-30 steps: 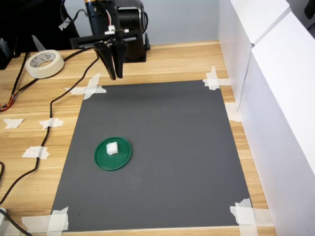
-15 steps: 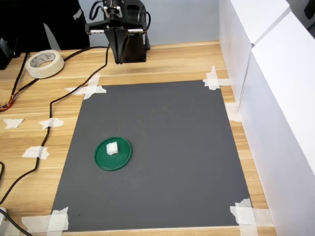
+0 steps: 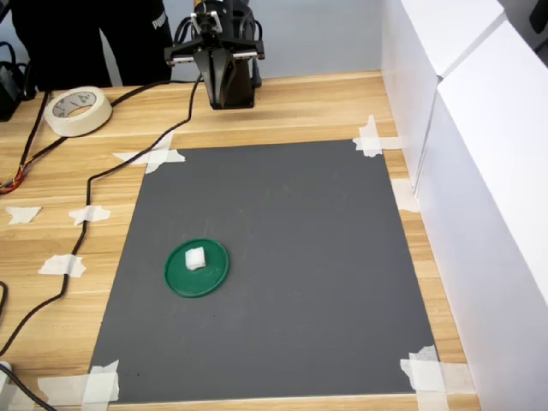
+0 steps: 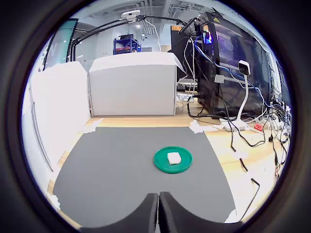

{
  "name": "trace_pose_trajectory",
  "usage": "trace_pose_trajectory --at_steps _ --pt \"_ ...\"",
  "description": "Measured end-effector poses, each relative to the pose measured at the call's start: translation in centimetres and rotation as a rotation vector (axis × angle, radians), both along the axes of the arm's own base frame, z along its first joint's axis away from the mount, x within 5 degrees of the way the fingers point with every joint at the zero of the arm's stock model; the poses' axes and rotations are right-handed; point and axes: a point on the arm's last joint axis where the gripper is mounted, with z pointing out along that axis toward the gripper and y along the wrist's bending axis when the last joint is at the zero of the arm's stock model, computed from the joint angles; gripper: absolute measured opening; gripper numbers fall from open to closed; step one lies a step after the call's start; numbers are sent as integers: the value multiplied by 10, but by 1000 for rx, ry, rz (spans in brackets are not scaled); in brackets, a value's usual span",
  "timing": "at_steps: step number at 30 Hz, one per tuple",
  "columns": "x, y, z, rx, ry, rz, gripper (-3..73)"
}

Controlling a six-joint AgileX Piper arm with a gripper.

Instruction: Grasp a white terminal and put it on the green lid.

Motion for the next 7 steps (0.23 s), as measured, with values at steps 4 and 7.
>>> trace_pose_trajectory --at_steps 4,7 --pt "-2 1 2 -2 -27 0 -16" --pt "-2 1 1 -2 -26 0 -16"
